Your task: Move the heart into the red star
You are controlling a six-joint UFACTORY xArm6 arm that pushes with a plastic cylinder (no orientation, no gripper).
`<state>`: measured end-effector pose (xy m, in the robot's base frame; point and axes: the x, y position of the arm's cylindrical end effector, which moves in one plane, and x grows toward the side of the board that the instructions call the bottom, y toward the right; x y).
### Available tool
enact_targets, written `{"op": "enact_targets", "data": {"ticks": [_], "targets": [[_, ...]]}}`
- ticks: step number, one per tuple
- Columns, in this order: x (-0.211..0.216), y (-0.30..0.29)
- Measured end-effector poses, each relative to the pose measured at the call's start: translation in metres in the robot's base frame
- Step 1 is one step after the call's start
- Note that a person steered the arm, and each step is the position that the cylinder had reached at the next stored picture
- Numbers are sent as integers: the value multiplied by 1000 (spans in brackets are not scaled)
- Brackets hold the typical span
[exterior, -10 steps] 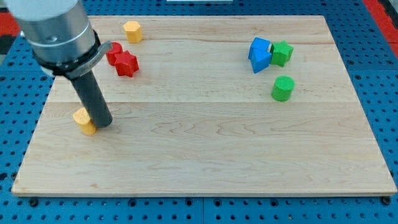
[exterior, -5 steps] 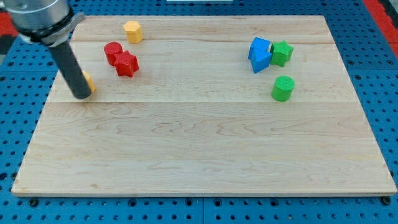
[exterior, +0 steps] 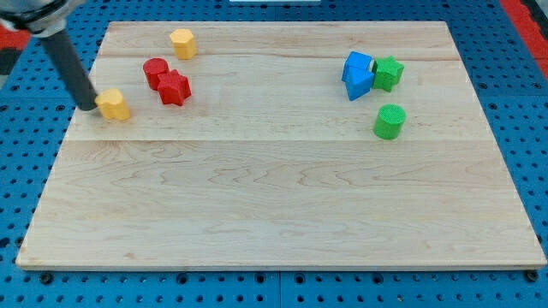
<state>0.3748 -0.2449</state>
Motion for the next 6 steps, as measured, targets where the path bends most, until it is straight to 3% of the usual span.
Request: {"op": "enact_targets", "data": {"ticks": [1,3,5,6], "targets": [[-3,59],[31,21],[7,78],[4,79]]}}
